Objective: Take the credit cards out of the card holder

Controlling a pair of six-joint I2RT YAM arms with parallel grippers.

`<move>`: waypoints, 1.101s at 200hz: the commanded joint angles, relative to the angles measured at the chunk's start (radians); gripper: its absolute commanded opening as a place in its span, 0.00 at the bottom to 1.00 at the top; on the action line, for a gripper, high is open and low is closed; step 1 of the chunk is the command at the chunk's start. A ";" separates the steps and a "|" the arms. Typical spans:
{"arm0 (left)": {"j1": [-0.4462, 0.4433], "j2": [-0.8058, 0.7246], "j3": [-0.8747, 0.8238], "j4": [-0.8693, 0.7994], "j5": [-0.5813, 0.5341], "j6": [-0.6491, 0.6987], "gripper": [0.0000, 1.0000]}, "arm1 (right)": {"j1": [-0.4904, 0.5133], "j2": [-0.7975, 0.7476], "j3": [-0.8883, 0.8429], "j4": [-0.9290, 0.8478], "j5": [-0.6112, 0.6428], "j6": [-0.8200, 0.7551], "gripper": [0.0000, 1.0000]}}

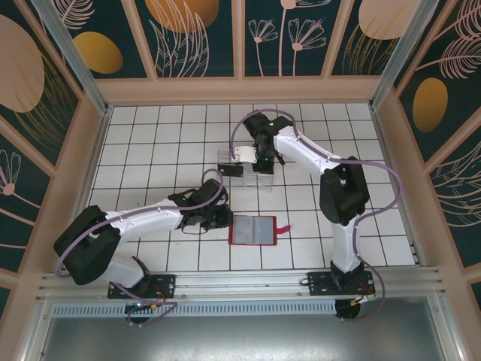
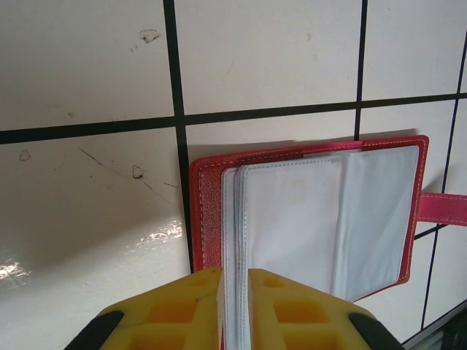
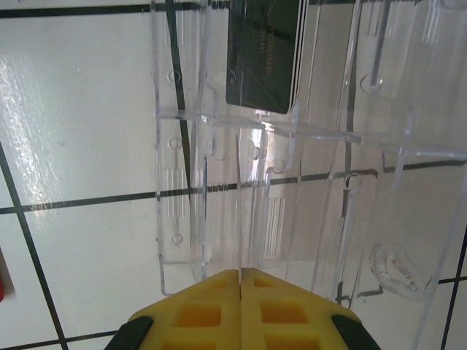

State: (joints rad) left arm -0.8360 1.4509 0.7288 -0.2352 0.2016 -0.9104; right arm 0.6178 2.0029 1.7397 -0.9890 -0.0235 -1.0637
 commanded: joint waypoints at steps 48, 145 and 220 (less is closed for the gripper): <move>0.008 -0.013 -0.003 0.010 0.015 -0.007 0.17 | 0.000 -0.023 -0.009 -0.031 0.008 0.008 0.00; 0.008 -0.010 0.001 0.007 0.015 -0.004 0.17 | -0.007 0.042 -0.008 -0.027 -0.019 0.000 0.00; 0.009 -0.007 0.000 0.006 0.016 -0.006 0.17 | -0.006 0.065 -0.003 0.009 -0.027 -0.004 0.00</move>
State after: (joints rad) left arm -0.8360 1.4509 0.7288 -0.2356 0.2047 -0.9100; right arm 0.6155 2.0506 1.7294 -0.9874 -0.0277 -1.0645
